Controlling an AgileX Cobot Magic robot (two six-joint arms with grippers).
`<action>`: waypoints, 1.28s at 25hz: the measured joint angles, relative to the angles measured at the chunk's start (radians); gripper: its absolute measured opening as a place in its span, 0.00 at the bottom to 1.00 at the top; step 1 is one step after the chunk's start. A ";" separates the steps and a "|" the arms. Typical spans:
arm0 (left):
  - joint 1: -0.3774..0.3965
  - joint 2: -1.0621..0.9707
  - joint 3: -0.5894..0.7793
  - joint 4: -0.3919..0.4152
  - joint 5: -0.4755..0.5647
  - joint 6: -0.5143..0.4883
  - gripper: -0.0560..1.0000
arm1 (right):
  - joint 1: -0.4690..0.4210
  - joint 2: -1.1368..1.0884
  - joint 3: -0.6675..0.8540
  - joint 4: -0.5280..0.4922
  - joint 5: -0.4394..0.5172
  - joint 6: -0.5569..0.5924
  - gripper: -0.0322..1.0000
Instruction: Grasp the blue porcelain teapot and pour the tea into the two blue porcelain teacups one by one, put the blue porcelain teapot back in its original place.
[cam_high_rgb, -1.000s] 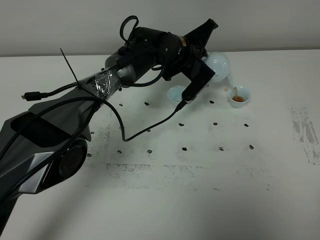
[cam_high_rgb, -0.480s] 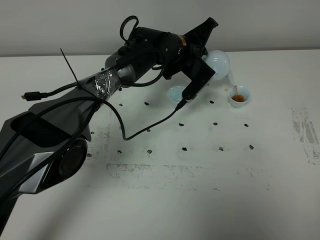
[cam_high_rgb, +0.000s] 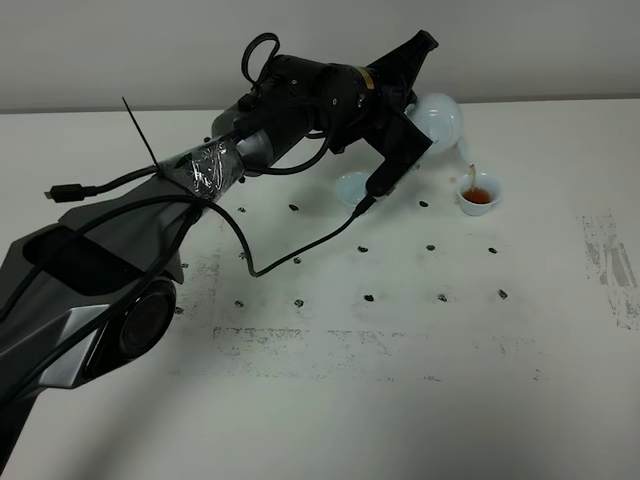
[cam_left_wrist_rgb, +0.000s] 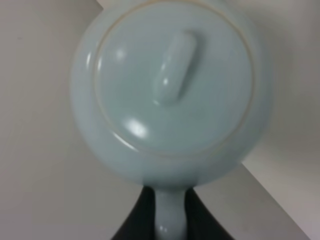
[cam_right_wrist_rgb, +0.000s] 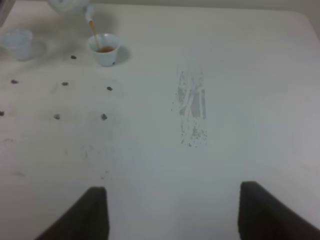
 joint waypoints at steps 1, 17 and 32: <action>-0.002 0.002 0.000 0.000 -0.007 0.000 0.09 | 0.000 0.000 0.000 0.000 0.000 0.000 0.59; -0.006 0.014 0.000 -0.001 -0.027 0.000 0.09 | 0.000 0.000 0.000 0.000 0.000 0.000 0.59; -0.006 0.014 0.000 0.001 -0.041 0.000 0.09 | 0.000 0.000 0.000 0.000 0.000 0.000 0.59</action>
